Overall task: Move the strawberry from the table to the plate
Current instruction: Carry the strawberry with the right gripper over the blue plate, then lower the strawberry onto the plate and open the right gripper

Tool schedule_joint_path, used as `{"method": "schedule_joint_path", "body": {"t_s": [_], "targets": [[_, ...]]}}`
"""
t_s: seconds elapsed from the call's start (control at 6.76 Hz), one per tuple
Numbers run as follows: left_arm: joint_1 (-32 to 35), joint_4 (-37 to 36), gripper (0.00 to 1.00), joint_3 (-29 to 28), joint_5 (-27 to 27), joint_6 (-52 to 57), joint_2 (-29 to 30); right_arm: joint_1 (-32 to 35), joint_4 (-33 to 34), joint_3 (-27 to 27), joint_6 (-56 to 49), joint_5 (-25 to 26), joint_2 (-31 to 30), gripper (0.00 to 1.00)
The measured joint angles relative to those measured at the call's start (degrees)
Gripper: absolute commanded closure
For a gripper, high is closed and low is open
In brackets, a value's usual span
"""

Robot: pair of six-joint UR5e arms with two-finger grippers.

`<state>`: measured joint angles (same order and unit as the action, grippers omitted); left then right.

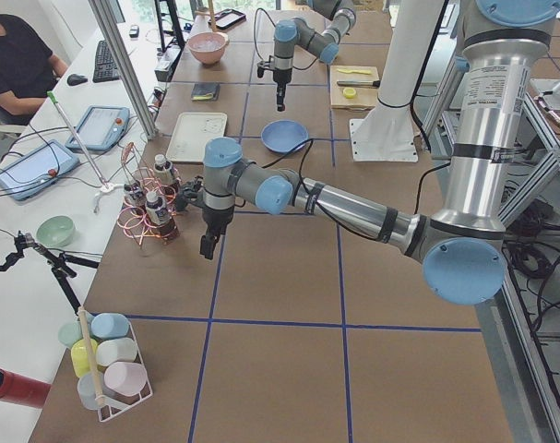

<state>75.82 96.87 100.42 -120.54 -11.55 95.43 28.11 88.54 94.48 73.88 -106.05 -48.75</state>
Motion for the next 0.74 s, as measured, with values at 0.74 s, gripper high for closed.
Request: {"method": "schedule_joint_path", "body": {"t_s": [0.74], "targets": [[2.35,0.33,0.00,-2.87,-0.21,4.14,-0.07,-5.03,-3.52,-13.85,2.70,5.55,8.75,1.00]]}}
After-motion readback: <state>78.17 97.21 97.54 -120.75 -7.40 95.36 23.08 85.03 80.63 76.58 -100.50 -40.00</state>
